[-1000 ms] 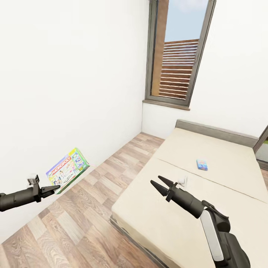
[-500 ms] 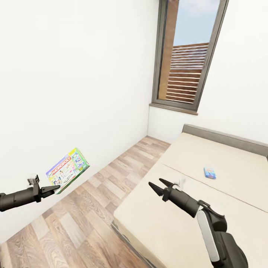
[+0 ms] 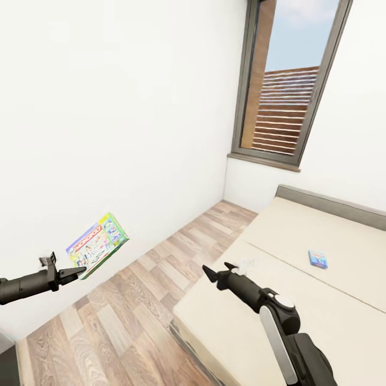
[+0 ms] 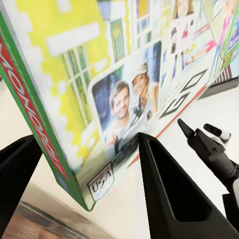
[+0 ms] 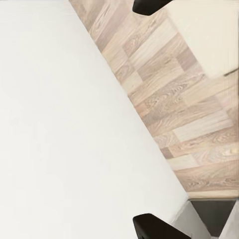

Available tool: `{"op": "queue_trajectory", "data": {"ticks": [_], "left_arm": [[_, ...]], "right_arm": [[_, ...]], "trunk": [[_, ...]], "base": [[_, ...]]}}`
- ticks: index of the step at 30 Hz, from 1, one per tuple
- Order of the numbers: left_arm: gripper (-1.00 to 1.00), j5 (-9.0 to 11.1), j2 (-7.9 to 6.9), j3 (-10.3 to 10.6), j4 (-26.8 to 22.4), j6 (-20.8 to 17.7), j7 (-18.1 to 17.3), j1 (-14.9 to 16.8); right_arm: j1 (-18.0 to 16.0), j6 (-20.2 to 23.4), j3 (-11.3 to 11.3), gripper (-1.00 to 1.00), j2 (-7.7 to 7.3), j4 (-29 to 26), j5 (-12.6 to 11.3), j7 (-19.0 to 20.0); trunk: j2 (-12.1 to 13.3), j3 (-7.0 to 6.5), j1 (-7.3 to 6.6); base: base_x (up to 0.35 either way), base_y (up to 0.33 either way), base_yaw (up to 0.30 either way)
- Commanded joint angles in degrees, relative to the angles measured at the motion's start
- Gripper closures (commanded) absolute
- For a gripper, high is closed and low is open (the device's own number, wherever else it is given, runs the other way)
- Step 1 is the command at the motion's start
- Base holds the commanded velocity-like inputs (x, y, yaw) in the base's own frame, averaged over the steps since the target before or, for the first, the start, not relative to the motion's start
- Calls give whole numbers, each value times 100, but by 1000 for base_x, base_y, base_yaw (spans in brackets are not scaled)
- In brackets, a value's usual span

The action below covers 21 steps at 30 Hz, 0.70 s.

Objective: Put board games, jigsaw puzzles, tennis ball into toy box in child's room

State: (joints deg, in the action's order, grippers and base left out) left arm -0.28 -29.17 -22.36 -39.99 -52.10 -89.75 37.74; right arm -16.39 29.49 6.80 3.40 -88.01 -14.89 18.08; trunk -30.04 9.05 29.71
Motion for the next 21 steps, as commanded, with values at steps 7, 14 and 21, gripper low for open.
{"op": "queue_trajectory", "data": {"ticks": [7, 14, 21], "left_arm": [[100, -6, -1, 5, 0, -52, -25, 6], [100, -7, -9, -8, 0, -46, -25, 5], [100, -9, -18, -14, 0, -46, -25, 4]], "right_arm": [[-6, 99, 5, -100, -1, -20, -99, -571], [-4, 369, -50, -100, 16, -24, -163, -701], [-4, 373, -28, -100, 49, -16, -133, -782]], "trunk": [[-10, -39, 3], [-10, -43, 3], [-10, -43, 3]], "base": [[0, 2, 150], [0, 0, 94], [0, 0, 273]]}}
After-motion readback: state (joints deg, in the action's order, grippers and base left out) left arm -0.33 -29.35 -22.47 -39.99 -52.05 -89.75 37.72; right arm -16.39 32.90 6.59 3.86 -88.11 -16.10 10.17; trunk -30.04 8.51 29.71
